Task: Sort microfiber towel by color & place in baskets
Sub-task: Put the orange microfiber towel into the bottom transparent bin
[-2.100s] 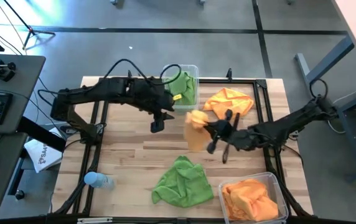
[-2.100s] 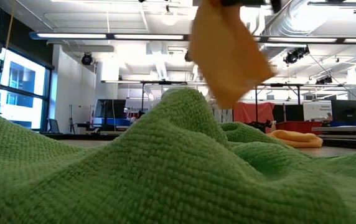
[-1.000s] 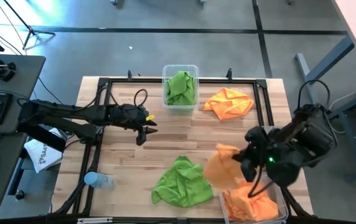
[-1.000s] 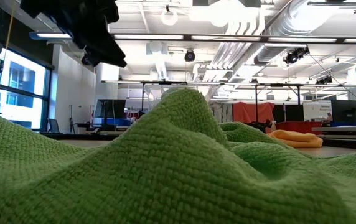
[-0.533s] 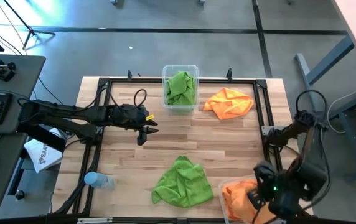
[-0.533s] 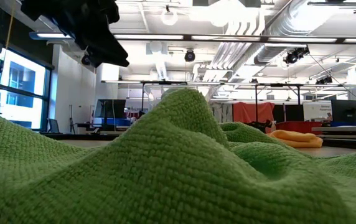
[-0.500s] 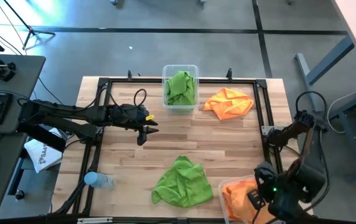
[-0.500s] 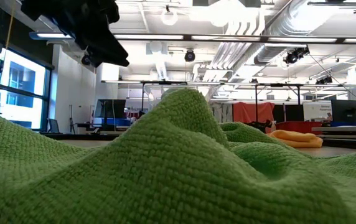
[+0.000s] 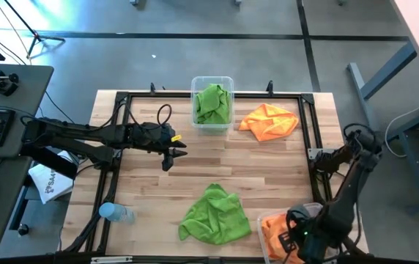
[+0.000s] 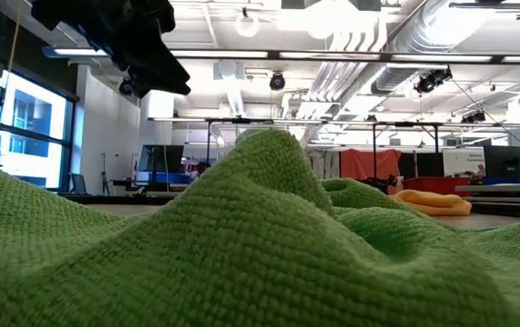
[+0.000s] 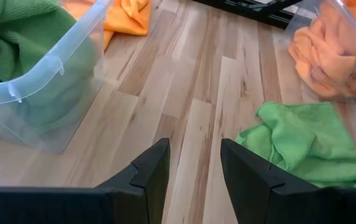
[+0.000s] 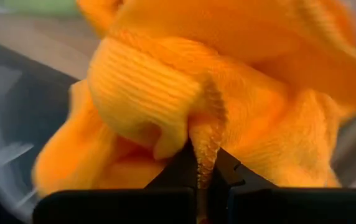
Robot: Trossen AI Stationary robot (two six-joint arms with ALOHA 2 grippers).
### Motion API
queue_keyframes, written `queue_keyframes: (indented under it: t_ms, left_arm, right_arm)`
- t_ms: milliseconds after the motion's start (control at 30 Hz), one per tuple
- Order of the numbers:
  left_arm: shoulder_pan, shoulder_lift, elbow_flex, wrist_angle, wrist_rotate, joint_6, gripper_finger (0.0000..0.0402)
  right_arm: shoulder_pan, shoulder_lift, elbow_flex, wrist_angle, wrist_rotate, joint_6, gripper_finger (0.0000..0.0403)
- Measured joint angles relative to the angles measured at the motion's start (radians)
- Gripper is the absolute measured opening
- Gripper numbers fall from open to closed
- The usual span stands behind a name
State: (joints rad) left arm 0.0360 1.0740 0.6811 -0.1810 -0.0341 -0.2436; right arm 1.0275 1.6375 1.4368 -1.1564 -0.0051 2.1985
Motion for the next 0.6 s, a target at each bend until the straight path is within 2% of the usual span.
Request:
queue_keyframes:
  t_ms: [200, 300, 500, 600]
  left_arm:
    - [0.000, 0.000, 0.000, -0.001, 0.000, -0.013, 0.0133]
    - [0.000, 0.000, 0.000, -0.002, 0.000, -0.016, 0.0133]
    - [0.000, 0.000, 0.000, -0.006, 0.000, -0.016, 0.0133]
    - [0.000, 0.000, 0.000, -0.006, 0.000, -0.017, 0.0133]
  right_arm:
    - [0.001, 0.000, -0.219, 0.230, 0.004, 0.001, 0.0000]
    - [0.000, -0.005, -0.286, 0.269, 0.006, 0.022, 0.0000]
    - [-0.001, -0.006, -0.316, 0.256, 0.014, 0.042, 0.0000]
    - [0.000, -0.002, -0.299, 0.265, 0.031, 0.001, 0.0008]
